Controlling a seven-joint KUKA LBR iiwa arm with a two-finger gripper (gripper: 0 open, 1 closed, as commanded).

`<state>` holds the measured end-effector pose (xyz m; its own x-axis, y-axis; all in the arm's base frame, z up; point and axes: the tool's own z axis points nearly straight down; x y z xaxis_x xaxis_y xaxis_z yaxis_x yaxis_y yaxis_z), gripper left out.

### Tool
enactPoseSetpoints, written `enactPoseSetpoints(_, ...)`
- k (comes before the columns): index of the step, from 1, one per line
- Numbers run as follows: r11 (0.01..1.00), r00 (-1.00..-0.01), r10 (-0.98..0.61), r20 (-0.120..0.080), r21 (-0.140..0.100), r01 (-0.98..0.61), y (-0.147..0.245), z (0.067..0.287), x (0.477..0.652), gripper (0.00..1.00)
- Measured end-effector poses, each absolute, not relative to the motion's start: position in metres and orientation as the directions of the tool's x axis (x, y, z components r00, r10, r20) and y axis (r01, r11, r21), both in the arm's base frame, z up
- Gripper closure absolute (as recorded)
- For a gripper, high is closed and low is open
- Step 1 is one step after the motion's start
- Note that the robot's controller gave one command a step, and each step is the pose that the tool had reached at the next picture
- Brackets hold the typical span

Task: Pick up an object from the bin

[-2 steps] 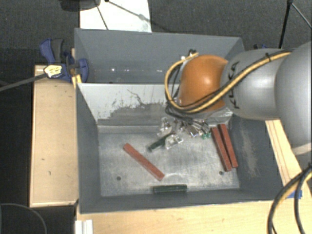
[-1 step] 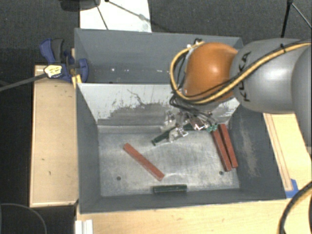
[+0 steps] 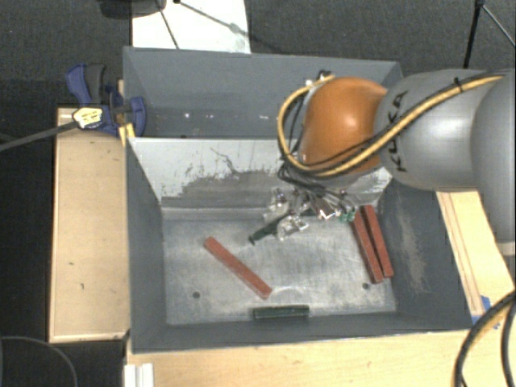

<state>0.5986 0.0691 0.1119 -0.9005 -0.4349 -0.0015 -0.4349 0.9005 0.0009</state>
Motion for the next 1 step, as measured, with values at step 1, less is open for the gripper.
enactPoseSetpoints(1,0.902,-0.902,-0.432,-0.008,-0.002,-0.432,0.0693,0.1817,0.6007,1.00)
